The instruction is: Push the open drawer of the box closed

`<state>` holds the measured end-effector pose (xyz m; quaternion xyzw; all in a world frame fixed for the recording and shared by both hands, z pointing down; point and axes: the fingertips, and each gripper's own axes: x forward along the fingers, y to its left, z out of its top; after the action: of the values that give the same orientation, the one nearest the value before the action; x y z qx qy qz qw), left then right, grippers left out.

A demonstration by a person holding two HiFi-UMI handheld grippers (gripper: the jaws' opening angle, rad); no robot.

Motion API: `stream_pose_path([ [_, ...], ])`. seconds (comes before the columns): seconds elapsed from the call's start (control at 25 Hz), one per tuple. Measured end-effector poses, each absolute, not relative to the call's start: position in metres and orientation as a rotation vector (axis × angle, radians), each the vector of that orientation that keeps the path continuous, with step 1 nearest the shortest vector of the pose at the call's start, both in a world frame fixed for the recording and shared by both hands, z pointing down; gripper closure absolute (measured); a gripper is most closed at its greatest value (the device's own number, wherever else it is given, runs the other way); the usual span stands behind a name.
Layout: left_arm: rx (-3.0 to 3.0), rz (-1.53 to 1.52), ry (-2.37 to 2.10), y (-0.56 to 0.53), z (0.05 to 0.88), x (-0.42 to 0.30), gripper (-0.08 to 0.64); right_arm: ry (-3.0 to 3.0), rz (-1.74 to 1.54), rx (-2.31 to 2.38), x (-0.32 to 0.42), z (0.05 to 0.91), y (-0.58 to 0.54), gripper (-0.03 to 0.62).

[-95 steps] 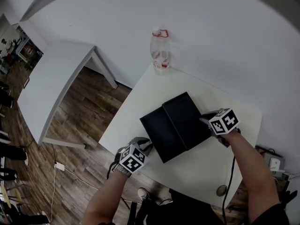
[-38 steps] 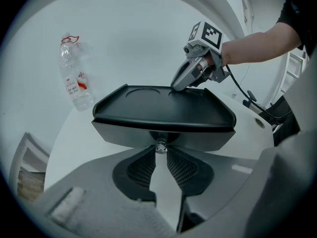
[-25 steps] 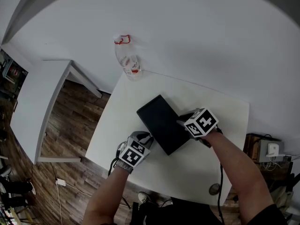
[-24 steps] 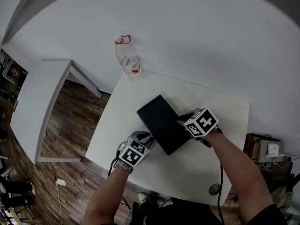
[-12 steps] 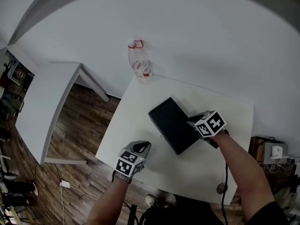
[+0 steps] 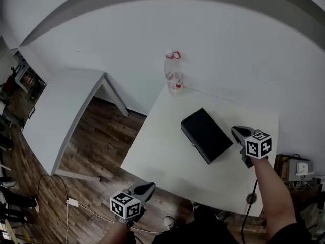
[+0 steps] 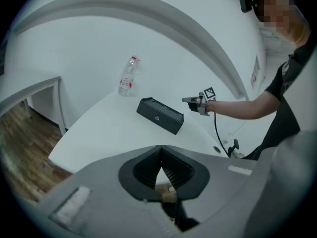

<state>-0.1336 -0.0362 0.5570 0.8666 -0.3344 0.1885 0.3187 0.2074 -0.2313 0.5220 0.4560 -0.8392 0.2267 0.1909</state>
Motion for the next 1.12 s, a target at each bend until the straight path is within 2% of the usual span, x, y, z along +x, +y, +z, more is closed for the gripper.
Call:
stream_pose_path([
  [0.24, 2.213, 0.261, -0.91, 0.002, 0.539, -0.171, 0.558, -2.447, 0.758, 1.312, 0.177, 0.499, -0.156, 0.589],
  [0.48, 2.21, 0.125, -0.828, 0.039, 0.521, -0.179, 0.558, -2.541, 0.91, 1.224, 0.107, 0.499, -0.059, 0.588],
  [0.84, 2.211, 0.03, -0.493, 0.11, 0.5, -0.143, 0.558, -2.739, 1.397, 1.13, 0.01, 0.486, 0.077, 0.588],
  [1.12, 2.231, 0.009, -0.262, 0.138, 0.48, -0.112, 0.557, -2.783, 1.493, 1.052, -0.033, 0.468, 0.142, 0.588],
])
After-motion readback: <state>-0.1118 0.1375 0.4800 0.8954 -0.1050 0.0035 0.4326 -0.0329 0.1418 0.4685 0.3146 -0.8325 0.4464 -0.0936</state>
